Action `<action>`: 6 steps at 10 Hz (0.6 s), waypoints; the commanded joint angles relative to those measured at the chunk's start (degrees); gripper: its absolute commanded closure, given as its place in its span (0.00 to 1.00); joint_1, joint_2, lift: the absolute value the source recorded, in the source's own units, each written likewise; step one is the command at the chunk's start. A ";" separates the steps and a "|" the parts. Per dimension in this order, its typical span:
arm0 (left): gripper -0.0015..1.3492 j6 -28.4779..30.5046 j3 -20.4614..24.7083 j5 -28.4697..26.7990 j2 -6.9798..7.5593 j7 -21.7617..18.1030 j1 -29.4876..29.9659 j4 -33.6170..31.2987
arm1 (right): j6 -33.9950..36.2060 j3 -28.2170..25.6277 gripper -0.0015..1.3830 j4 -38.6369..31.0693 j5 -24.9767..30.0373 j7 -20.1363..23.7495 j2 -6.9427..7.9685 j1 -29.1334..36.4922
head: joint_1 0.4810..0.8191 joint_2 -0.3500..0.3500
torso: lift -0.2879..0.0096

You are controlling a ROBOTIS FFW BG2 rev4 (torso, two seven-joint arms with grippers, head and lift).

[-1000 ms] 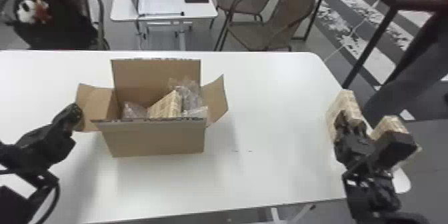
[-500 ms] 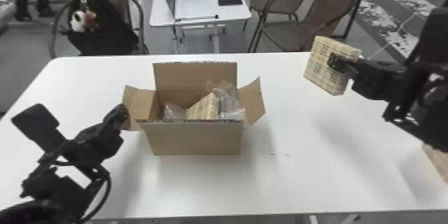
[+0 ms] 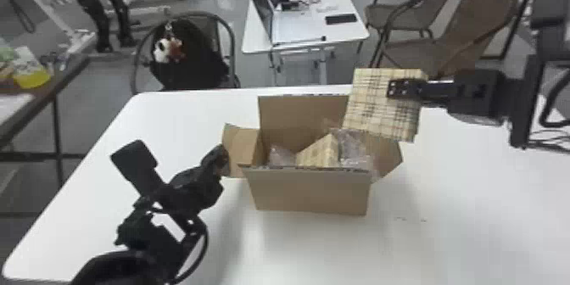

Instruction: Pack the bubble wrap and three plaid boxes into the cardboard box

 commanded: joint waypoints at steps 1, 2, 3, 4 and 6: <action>0.90 0.10 -0.43 -0.17 -0.15 0.06 -0.42 0.21 | 0.26 4.28 0.80 10.38 0.75 5.06 2.56 -4.55 | 0.46 0.78 | 0.38; 0.90 0.02 -0.78 -0.26 -0.15 0.06 -0.68 0.39 | -0.01 6.57 0.80 17.68 4.26 10.95 4.06 -6.92 | 0.45 0.82 | 0.38; 0.90 0.02 -0.95 -0.26 -0.15 0.14 -0.77 0.65 | -1.68 10.70 0.80 26.55 9.18 21.94 5.29 -10.18 | 0.45 0.84 | 0.38; 0.90 0.10 -1.48 -0.35 -0.15 0.14 -1.12 1.00 | -3.35 13.25 0.80 32.53 15.51 29.41 6.25 -12.81 | 0.46 0.87 | 0.38; 0.90 0.10 -1.66 -0.35 -0.15 0.32 -1.38 1.18 | -4.75 17.03 0.80 41.93 22.72 40.22 8.10 -17.47 | 0.50 0.88 | 0.38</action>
